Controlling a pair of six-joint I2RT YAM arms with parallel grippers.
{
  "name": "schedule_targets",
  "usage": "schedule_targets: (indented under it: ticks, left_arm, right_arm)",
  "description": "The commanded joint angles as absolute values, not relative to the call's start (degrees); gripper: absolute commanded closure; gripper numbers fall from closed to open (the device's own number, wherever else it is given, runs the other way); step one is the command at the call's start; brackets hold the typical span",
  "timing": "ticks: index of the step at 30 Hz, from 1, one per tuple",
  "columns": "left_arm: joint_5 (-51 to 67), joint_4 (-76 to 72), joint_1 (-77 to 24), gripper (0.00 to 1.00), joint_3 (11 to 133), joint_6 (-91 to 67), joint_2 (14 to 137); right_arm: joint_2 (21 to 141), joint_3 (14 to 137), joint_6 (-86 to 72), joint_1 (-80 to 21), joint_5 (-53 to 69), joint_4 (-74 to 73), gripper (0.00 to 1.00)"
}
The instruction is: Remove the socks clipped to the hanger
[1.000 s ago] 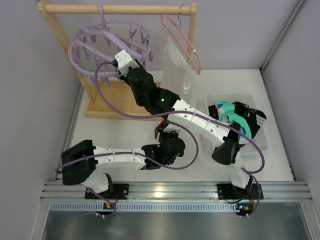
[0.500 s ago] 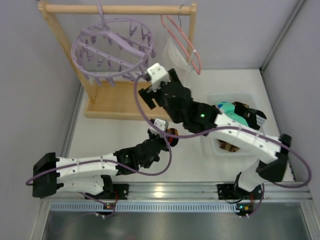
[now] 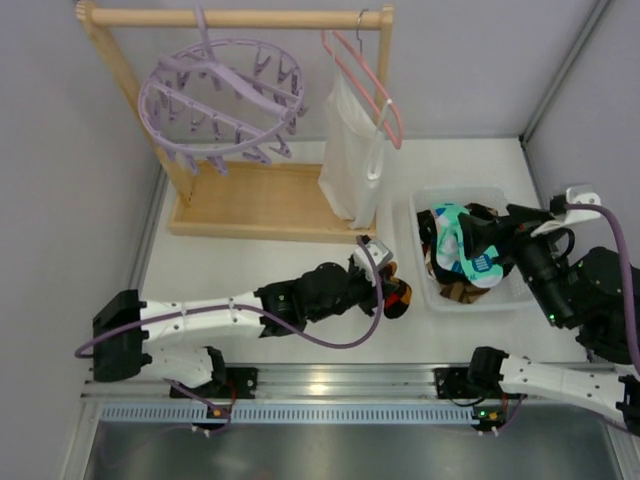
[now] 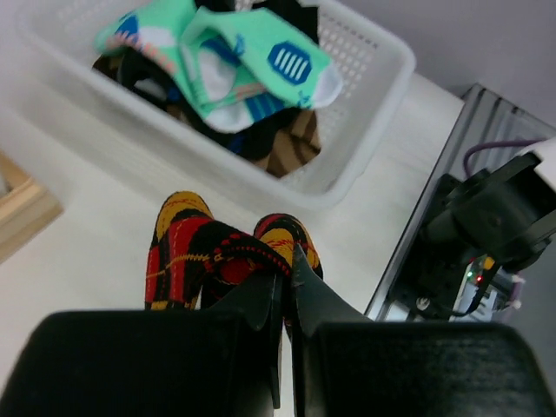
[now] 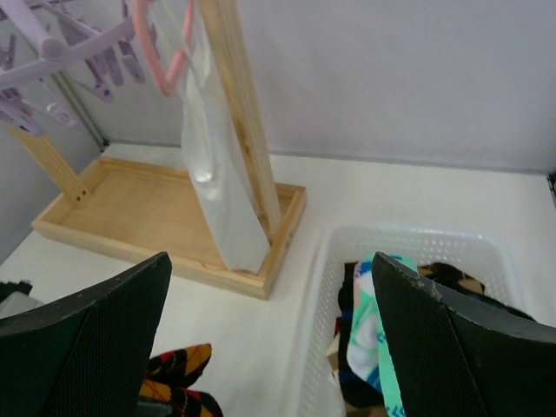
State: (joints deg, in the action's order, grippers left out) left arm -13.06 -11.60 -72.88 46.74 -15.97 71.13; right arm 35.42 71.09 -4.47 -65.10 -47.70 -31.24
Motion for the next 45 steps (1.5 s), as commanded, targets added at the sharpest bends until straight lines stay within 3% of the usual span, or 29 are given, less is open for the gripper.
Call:
schedule_targets:
  ticks: [1,10,14,21,30,36,39,41,45]
  left_arm:
    - [-5.28,-14.33,-73.13,1.0,58.92,-13.45,78.53]
    - [7.01,-14.24,-68.82,1.0,85.84,-10.37,102.02]
    - [18.52,-14.33,-62.94,1.0,99.64,-14.05,118.34]
    - [7.34,-3.1,-58.19,1.0,125.82,-13.28,138.39]
    - [7.91,2.9,-58.36,1.0,127.44,-13.54,147.21]
    - [8.35,4.57,-58.54,0.99,125.95,-13.45,145.64]
    - [8.7,4.57,-58.54,0.82,125.33,-13.1,142.04]
    - [8.7,4.57,-58.54,0.63,125.16,-12.57,139.24]
    - [7.21,5.97,-58.54,0.46,125.16,-11.17,135.01]
  right_arm:
    - [31.57,70.13,-9.57,-65.39,-52.91,-42.18,0.07]
    - [25.94,73.91,-11.6,-65.39,-53.09,-49.13,0.06]
    - [23.3,75.06,-12.48,-65.39,-52.47,-49.74,0.06]
    - [22.32,75.14,-12.22,-65.39,-50.8,-50.62,0.06]
    - [21.54,72.34,-13.45,-65.3,-47.03,-49.49,0.06]
    - [22.85,70.22,-13.54,-65.3,-46.14,-48.08,0.06]
    - [23.73,70.22,-13.27,-65.3,-46.14,-47.46,0.06]
    - [23.82,70.4,-13.18,-65.3,-46.23,-47.2,0.06]
    - [23.73,70.14,-13.19,-65.3,-46.67,-45.88,0.06]
